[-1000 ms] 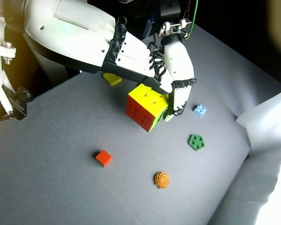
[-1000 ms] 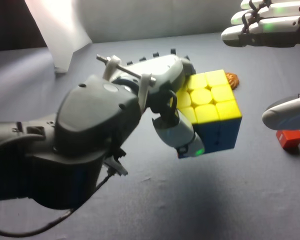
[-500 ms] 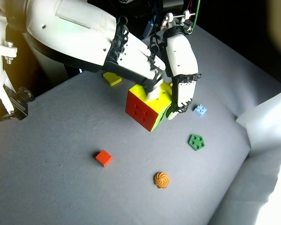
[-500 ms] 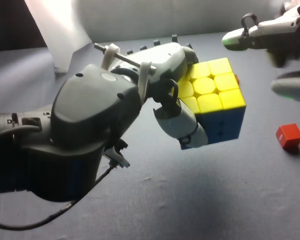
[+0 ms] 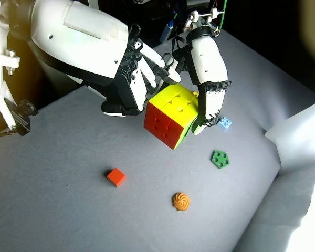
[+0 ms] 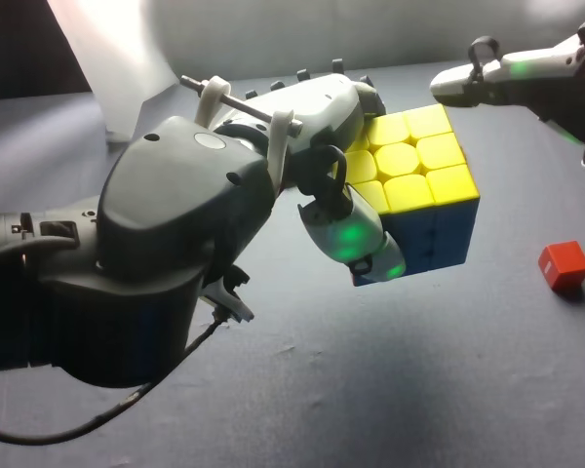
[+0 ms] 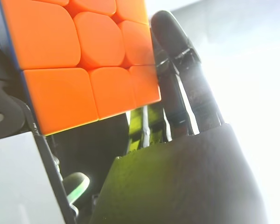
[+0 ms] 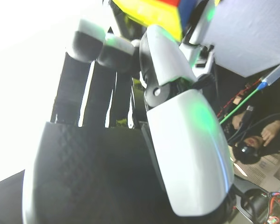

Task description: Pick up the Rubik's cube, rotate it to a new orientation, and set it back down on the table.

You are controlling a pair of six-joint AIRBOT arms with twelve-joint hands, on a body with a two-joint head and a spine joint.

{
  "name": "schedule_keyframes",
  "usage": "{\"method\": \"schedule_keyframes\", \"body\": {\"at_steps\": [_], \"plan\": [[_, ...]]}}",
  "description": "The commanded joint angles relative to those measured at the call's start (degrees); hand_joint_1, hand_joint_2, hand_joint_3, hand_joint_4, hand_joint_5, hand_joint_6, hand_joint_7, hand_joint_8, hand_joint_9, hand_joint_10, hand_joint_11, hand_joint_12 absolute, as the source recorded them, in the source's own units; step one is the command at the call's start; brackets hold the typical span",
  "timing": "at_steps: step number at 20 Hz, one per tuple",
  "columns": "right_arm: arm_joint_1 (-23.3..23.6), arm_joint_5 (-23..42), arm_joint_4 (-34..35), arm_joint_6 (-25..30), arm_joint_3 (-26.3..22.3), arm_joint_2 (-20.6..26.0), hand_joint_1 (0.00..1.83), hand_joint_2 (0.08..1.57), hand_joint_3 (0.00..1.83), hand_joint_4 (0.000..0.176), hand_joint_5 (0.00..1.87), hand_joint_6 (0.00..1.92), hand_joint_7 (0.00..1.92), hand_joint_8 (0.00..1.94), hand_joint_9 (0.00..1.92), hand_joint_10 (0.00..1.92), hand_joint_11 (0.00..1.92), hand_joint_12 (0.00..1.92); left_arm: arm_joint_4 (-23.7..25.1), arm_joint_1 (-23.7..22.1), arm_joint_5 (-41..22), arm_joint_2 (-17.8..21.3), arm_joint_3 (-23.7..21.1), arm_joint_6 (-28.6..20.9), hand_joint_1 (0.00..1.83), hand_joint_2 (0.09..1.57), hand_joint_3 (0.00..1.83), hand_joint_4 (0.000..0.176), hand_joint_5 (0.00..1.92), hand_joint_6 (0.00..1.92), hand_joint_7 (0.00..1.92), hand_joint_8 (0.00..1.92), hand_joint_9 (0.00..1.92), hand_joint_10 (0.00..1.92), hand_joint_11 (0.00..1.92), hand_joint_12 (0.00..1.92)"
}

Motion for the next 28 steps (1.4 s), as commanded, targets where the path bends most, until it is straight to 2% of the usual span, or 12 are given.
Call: {"method": "schedule_keyframes", "body": {"at_steps": [1, 6, 8, 9, 10, 11, 12, 14, 15, 16, 26, 28], "plan": [[0.5, -1.0, 1.0, -0.4, -0.1, -0.2, 1.48, 1.26, 0.00, 0.000, 0.21, 0.00, 0.80, 1.94, 1.00, 1.92, 1.03, 1.92, 4.7, -1.5, -1.2, 0.2, 0.1, -0.6, 1.37, 1.15, 0.00, 0.000, 0.84, 1.03, 0.96, 1.09, 0.82, 1.35, 0.52, 1.24], [-0.3, -1.1, 1.0, -1.4, -0.1, -0.7, 1.48, 1.24, 0.00, 0.000, 0.20, 0.00, 0.76, 1.94, 0.98, 1.92, 1.02, 1.92, 4.2, -2.0, -1.3, 0.2, 0.1, -0.5, 1.37, 1.13, 0.00, 0.000, 0.87, 0.99, 0.99, 1.03, 0.85, 1.31, 0.58, 1.19], [-1.4, -1.1, 1.0, -1.4, -0.1, -0.6, 1.48, 1.26, 0.00, 0.000, 0.33, 0.01, 0.77, 1.94, 0.99, 1.92, 1.01, 1.92, 4.0, -2.1, -1.3, 0.2, 0.1, -0.4, 1.38, 1.12, 0.00, 0.000, 0.91, 0.92, 1.01, 1.00, 0.85, 1.30, 0.59, 1.21], [-2.3, -1.1, 1.0, -1.4, -0.1, -0.6, 1.49, 1.25, 0.00, 0.008, 0.36, 0.02, 0.73, 1.94, 0.95, 1.92, 0.98, 1.92, 4.0, -2.2, -1.3, 0.2, 0.1, -0.4, 1.38, 1.12, 0.00, 0.000, 0.91, 0.93, 1.03, 0.97, 0.88, 1.26, 0.60, 1.19], [-2.7, -1.1, 1.0, -1.4, -0.1, -0.6, 1.32, 1.32, 0.03, 0.039, 0.38, 0.01, 0.58, 1.80, 0.89, 1.92, 0.94, 1.92, 4.0, -2.2, -1.3, 0.2, 0.1, -0.4, 1.37, 1.13, 0.00, 0.000, 0.89, 0.96, 1.00, 1.01, 0.86, 1.29, 0.59, 1.19], [-3.3, -1.2, 1.0, -1.4, -0.1, -0.7, 1.29, 1.34, 0.03, 0.069, 0.40, 0.01, 0.56, 1.77, 0.88, 1.92, 0.93, 1.92, 4.0, -2.2, -1.2, 0.2, 0.1, -0.4, 1.37, 1.14, 0.00, 0.000, 0.86, 1.00, 0.99, 1.03, 0.84, 1.32, 0.58, 1.20], [-3.3, -1.3, 1.0, -1.4, -0.1, -0.7, 1.46, 1.27, 0.00, 0.082, 0.38, 0.01, 0.64, 1.91, 0.90, 1.92, 0.96, 1.92, 3.9, -2.3, -1.2, 0.2, 0.1, -0.4, 1.37, 1.14, 0.00, 0.000, 0.86, 1.00, 0.99, 1.03, 0.84, 1.31, 0.59, 1.20], [-3.2, -1.9, 1.0, 0.2, -0.1, -0.7, 1.51, 1.27, 0.00, 0.137, 0.30, 0.00, 0.64, 1.94, 0.90, 1.92, 0.92, 1.92, 3.9, -2.3, -1.2, 0.2, 0.1, -0.4, 1.37, 1.13, 0.00, 0.000, 0.87, 0.98, 1.01, 1.00, 0.86, 1.30, 0.60, 1.19], [-3.0, -1.8, 1.0, 2.1, -0.1, -0.7, 1.32, 1.34, 0.03, 0.166, 0.29, 0.00, 0.54, 1.84, 0.87, 1.92, 0.88, 1.92, 3.9, -2.3, -1.3, 0.2, 0.1, -0.4, 1.37, 1.13, 0.00, 0.000, 0.87, 0.99, 0.99, 1.02, 0.85, 1.31, 0.59, 1.18], [-3.0, -1.8, 1.0, 3.5, -0.1, -0.7, 1.28, 1.35, 0.03, 0.174, 0.32, 0.01, 0.53, 1.81, 0.86, 1.92, 0.88, 1.92, 3.9, -2.3, -1.3, 0.2, 0.1, -0.4, 1.37, 1.14, 0.00, 0.000, 0.85, 1.01, 0.97, 1.06, 0.83, 1.34, 0.56, 1.20], [-3.2, -3.6, 1.0, 3.6, 1.8, -0.7, 1.26, 1.38, 0.03, 0.176, 0.22, 0.00, 0.49, 1.85, 0.83, 1.92, 0.82, 1.92, 3.8, -2.6, -1.3, 0.2, 0.2, -0.4, 1.37, 1.13, 0.00, 0.000, 0.90, 0.95, 0.99, 1.03, 0.84, 1.32, 0.58, 1.20], [-3.2, -3.8, 1.0, 2.9, 1.8, -1.0, 1.27, 1.37, 0.02, 0.176, 0.23, 0.00, 0.52, 1.81, 0.84, 1.92, 0.83, 1.92, 3.8, -2.6, -1.3, 0.2, 0.2, -0.4, 1.37, 1.14, 0.00, 0.000, 0.88, 0.97, 0.96, 1.08, 0.82, 1.35, 0.55, 1.23]]}}
